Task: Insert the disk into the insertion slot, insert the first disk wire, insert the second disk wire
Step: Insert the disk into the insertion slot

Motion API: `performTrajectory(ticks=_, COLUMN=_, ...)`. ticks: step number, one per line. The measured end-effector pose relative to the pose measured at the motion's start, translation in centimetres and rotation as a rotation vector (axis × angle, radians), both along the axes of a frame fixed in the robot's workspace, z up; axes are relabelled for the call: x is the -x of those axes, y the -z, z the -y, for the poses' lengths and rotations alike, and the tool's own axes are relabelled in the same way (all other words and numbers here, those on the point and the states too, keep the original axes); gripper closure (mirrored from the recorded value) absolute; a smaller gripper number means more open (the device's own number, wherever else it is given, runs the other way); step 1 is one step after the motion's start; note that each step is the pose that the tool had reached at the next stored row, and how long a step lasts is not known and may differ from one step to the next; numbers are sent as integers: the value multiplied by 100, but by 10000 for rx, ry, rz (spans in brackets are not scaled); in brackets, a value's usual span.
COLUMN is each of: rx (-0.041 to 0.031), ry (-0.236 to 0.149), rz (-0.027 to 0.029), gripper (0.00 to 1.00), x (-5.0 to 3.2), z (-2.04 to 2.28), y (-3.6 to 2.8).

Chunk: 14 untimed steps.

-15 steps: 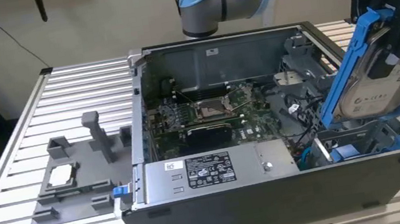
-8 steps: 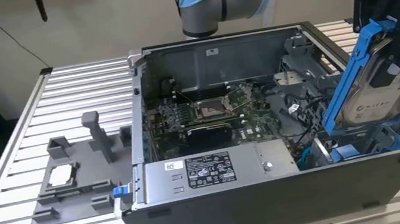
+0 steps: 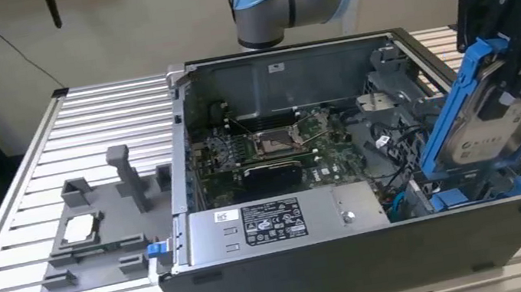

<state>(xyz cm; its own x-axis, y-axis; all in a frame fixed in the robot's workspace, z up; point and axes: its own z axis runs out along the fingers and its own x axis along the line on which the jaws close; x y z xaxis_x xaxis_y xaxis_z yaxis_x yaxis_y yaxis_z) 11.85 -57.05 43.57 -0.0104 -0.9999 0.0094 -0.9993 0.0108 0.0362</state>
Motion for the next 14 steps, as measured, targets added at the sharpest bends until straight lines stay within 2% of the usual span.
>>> performTrajectory(ticks=3, rx=0, ry=-7, rz=45, gripper=67, x=-8, z=-58, y=26)
performTrajectory(ticks=9, rx=0, ry=-251, rz=46, gripper=67, x=-10, z=-58, y=63)
performTrajectory(ticks=14, rx=-2, ry=-435, rz=46, gripper=67, x=-10, z=-34, y=114)
